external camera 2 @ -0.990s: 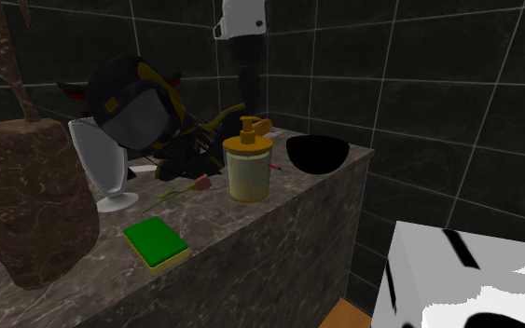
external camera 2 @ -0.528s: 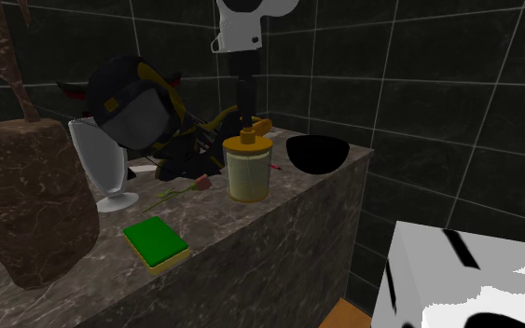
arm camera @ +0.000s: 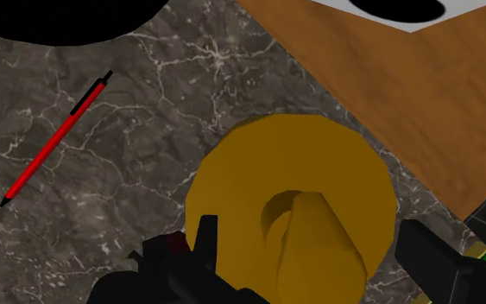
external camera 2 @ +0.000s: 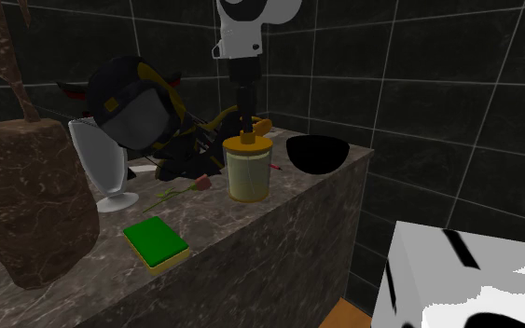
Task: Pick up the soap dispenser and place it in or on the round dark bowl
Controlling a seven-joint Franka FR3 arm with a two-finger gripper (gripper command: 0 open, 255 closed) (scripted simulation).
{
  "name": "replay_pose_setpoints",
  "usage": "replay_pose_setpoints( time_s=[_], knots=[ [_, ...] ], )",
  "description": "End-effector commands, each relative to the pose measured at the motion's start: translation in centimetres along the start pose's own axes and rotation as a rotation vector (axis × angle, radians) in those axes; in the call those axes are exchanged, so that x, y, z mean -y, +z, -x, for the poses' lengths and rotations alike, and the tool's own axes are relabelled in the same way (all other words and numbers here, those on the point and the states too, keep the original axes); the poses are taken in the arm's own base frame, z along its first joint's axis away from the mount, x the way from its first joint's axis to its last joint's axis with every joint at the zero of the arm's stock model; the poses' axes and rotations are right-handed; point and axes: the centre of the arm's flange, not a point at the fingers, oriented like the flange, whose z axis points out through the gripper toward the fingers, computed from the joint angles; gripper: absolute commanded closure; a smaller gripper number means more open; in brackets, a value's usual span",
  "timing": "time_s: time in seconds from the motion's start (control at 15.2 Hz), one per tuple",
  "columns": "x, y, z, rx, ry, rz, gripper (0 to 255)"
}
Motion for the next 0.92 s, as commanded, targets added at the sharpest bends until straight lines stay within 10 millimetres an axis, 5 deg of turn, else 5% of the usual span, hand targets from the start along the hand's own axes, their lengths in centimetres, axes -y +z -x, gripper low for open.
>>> replay_pose_setpoints(
  time_s=[0.0,0.07,0.66,0.86],
  knots=[
    [0.0,0.0,0.0,0.0,0.0,0.0,0],
    [0.0,0.0,0.0,0.0,0.0,0.0,255],
    [0.0,0.0,0.0,0.0,0.0,0.0,255],
    [0.0,-1.6,0.1,0.0,0.0,0.0,255]
  ],
)
